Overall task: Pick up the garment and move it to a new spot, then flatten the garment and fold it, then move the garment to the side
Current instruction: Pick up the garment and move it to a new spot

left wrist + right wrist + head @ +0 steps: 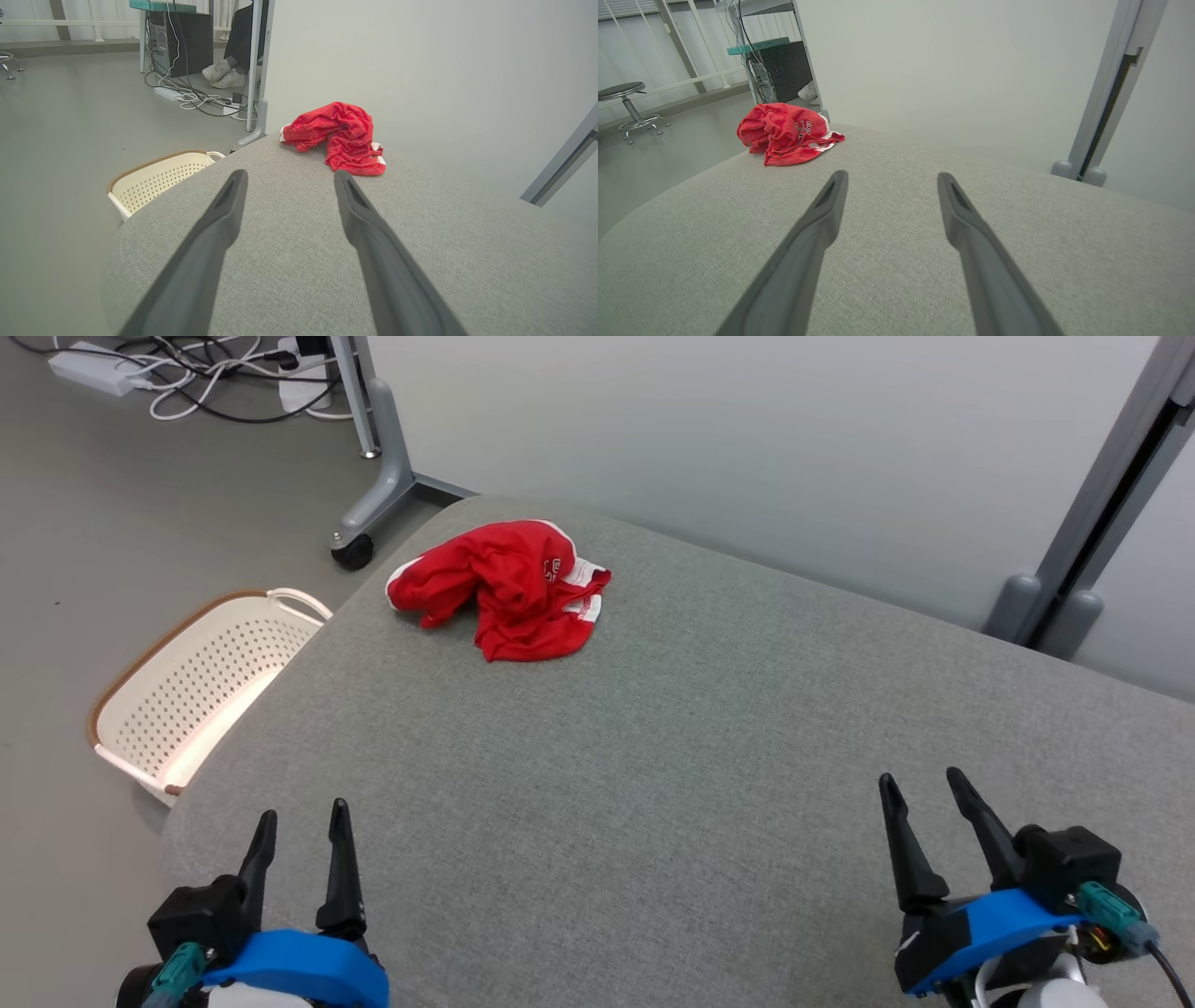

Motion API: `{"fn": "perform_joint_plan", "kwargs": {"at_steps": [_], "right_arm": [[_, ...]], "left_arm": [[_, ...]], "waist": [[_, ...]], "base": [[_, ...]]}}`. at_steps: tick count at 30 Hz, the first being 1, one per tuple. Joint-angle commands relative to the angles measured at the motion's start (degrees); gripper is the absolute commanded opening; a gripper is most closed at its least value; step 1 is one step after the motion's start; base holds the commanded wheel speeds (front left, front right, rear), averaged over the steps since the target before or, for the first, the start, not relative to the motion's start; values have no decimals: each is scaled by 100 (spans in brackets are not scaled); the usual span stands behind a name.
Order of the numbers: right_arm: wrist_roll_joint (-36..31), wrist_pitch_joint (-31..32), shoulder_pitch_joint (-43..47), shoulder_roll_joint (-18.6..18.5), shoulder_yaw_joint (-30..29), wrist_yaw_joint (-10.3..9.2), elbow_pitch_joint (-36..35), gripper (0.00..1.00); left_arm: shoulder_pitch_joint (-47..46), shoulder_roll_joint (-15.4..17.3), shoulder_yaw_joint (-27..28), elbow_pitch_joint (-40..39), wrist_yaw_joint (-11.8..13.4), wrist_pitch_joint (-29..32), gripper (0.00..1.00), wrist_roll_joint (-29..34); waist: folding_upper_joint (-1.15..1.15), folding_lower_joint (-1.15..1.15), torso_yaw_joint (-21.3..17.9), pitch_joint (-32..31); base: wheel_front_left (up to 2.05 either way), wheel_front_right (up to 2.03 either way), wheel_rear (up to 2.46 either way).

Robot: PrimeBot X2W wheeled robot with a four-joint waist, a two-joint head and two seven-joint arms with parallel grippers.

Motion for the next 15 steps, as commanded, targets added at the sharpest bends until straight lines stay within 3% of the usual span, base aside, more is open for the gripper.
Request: {"fn": "perform_joint_plan", "kwargs": {"at_steps": [1,10,15], "right_arm": [[1,-4,-147,-17,101,1,37,100],[84,-100,-410,-21,359,1,282,100],[-75,-54,-311,-22,156,1,149,100]], "left_arm": [[79,40,84,-46,55,-50,100,-21],[235,110,321,-162,55,-119,100,-116],[-227,526,486,-16,-116,81,100,-88]], "waist": [[-2,-2,104,109],[-2,-2,131,134],[-2,-2,190,239]], "base": [[0,0,0],[0,0,0],[0,0,0]]}}
